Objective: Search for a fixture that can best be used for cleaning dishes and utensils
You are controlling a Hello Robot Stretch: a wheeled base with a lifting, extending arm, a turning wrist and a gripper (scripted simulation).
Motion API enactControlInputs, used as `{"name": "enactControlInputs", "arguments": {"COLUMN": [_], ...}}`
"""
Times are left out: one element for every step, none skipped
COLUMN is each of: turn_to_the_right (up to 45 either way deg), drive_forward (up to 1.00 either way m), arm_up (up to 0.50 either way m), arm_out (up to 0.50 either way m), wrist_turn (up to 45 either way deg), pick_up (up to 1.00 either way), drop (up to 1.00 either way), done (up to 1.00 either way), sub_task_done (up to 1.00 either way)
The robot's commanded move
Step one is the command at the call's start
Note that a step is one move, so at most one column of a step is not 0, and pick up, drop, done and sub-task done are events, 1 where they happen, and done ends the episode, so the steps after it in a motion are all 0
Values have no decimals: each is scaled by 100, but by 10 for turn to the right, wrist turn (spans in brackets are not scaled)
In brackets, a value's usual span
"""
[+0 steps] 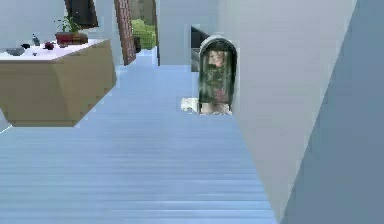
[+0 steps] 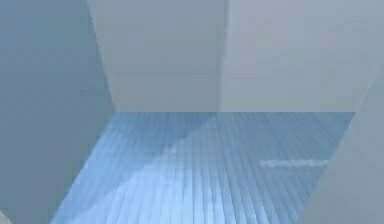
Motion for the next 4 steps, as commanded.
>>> {"name": "enactControlInputs", "arguments": {"turn_to_the_right": [-120,0,0,0], "drive_forward": [0,100,100,100], "arm_up": [0,0,0,0], "arm_out": [0,0,0,0], "wrist_turn": [0,0,0,0], "pick_up": [0,0,0,0], "drop": [0,0,0,0], "done": [0,0,0,0], "sub_task_done": [0,0,0,0]}}
